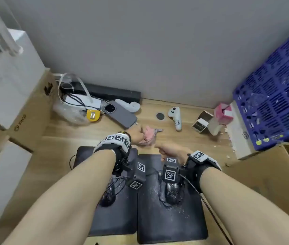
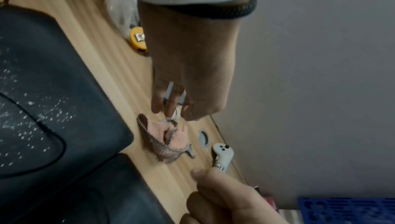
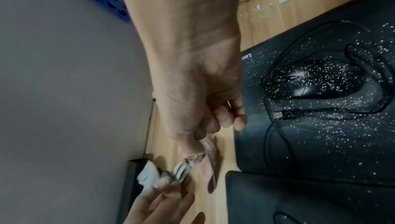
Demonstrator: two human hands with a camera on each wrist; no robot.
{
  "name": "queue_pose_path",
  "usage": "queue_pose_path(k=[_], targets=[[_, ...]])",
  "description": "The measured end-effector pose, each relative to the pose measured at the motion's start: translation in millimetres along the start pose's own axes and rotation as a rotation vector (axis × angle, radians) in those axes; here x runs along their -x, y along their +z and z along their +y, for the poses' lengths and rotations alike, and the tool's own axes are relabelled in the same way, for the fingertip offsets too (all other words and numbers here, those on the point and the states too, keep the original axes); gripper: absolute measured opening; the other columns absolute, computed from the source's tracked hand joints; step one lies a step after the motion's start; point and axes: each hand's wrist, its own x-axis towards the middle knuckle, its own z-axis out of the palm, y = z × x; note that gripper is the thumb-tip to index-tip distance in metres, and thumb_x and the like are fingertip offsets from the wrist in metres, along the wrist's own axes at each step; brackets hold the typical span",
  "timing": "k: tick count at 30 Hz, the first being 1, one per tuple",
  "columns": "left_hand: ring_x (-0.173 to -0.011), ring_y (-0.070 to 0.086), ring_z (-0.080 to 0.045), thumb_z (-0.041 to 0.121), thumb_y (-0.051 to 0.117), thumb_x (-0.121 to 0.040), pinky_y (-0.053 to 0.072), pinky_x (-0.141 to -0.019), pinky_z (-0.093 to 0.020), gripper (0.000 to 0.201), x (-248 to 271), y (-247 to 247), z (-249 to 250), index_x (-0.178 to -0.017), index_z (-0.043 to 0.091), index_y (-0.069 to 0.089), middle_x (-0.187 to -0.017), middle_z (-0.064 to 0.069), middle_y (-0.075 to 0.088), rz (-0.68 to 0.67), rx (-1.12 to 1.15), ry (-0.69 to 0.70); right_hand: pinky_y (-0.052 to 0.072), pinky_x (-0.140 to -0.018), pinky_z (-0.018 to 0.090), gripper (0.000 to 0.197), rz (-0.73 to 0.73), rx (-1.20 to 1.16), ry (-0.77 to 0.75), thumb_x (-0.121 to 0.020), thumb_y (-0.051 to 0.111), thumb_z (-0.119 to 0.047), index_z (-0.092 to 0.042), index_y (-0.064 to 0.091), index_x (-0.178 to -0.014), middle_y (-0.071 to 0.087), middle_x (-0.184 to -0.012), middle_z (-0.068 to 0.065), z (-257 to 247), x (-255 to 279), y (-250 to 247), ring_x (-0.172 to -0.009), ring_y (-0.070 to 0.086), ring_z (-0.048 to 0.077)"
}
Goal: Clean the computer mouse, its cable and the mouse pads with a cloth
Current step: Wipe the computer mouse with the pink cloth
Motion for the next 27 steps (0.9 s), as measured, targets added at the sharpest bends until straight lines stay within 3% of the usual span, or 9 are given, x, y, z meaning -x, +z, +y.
queue_pose_path(k=[4, 6, 8, 13, 16, 19, 22, 25, 27], targets=[[-0.124, 0.044, -0.030, 0.016, 0.057, -0.088, 0.034, -0.106, -0.030, 0.032, -30.9, 25.8, -9.3, -0.119, 0.013, 0.056, -0.136, -0.016, 0.037, -0.079, -0.061, -0.043, 0.034, -0.045, 0.021, 0.036, -0.123, 0.134, 0.027, -0.085, 0.046, 0.010, -0.014, 0.031, -0.064, 0.043, -0.055, 0.002, 16.7, -28.0, -5.4, -0.044, 0.046, 0.012], [-0.134, 0.035, -0.029, 0.025, 0.065, -0.086, 0.027, -0.113, -0.032, 0.052, -41.6, 35.8, -10.3, -0.135, 0.021, 0.048, -0.145, -0.014, 0.027, -0.126, -0.110, -0.035, 0.037, -0.036, 0.016, 0.038, -0.131, 0.118, 0.023, -0.082, 0.044, 0.018, -0.013, 0.034, -0.063, 0.048, -0.042, -0.001, 30.9, -42.7, -10.2, -0.034, 0.049, 0.007], [-0.136, 0.033, -0.031, 0.023, 0.066, -0.086, 0.027, -0.114, -0.036, 0.058, -52.3, 39.4, -12.4, -0.139, 0.026, 0.045, -0.149, -0.013, 0.023, -0.120, -0.150, -0.039, 0.041, -0.036, 0.016, 0.033, -0.119, 0.098, 0.026, -0.082, 0.048, 0.018, -0.010, 0.040, -0.066, 0.051, -0.042, -0.002, 32.9, -50.1, -14.0, -0.034, 0.051, 0.006], [-0.121, 0.047, -0.032, 0.027, 0.069, -0.082, 0.040, -0.103, -0.040, 0.051, -66.2, 51.2, -15.1, -0.130, 0.029, 0.053, -0.131, -0.013, 0.051, -0.075, -0.279, -0.024, 0.050, -0.052, 0.014, 0.023, -0.148, -0.027, -0.016, -0.092, 0.054, 0.002, -0.013, 0.052, -0.075, 0.054, -0.064, -0.001, 39.6, -63.6, -28.0, -0.048, 0.055, 0.003], [-0.104, 0.052, -0.020, 0.024, 0.072, -0.080, 0.045, -0.094, -0.035, 0.040, -67.4, 56.1, -19.7, -0.118, 0.024, 0.057, -0.106, -0.004, 0.054, -0.055, -0.221, -0.057, 0.053, -0.059, 0.017, 0.009, -0.117, -0.140, 0.051, -0.093, 0.058, -0.009, -0.017, 0.056, -0.091, 0.056, -0.076, -0.003, 44.2, -73.2, -32.1, -0.059, 0.058, 0.009], [-0.104, 0.055, -0.026, 0.033, 0.067, -0.085, 0.042, -0.084, -0.031, 0.033, -67.1, 57.9, -21.5, -0.113, 0.017, 0.061, -0.104, -0.010, 0.061, -0.078, -0.211, -0.058, 0.054, -0.065, 0.023, 0.026, -0.045, -0.224, 0.054, -0.089, 0.064, -0.014, -0.018, 0.052, -0.112, 0.062, -0.083, -0.001, 42.9, -79.0, -31.5, -0.066, 0.059, 0.010], [-0.082, 0.054, -0.020, 0.036, 0.061, -0.090, 0.038, -0.070, -0.025, 0.024, -59.5, 51.7, -13.0, -0.095, 0.013, 0.063, -0.081, -0.004, 0.060, -0.072, -0.133, -0.008, 0.048, -0.075, 0.028, 0.042, -0.011, -0.279, -0.019, -0.091, 0.063, -0.024, -0.021, 0.044, -0.128, 0.063, -0.101, 0.001, 29.9, -74.2, -26.3, -0.088, 0.059, 0.012], [-0.065, 0.055, -0.014, 0.033, 0.065, -0.088, 0.042, -0.060, -0.021, 0.015, -45.0, 39.3, -7.7, -0.084, 0.020, 0.059, -0.066, 0.005, 0.058, -0.093, 0.065, 0.077, 0.050, -0.065, 0.022, 0.027, -0.123, -0.440, -0.037, -0.102, 0.041, -0.031, -0.011, 0.054, -0.114, 0.066, -0.096, 0.006, 13.0, -62.4, -14.0, -0.074, 0.065, 0.008], [-0.078, 0.065, -0.020, 0.025, 0.068, -0.086, 0.052, -0.075, -0.029, 0.014, -34.6, 30.2, -8.4, -0.098, 0.021, 0.062, -0.081, -0.001, 0.069, -0.105, 0.202, 0.118, 0.053, -0.055, 0.020, 0.039, -0.166, -0.571, -0.027, -0.105, 0.029, -0.032, -0.009, 0.060, -0.098, 0.072, -0.074, 0.005, 1.9, -50.0, -4.2, -0.058, 0.068, 0.011]])
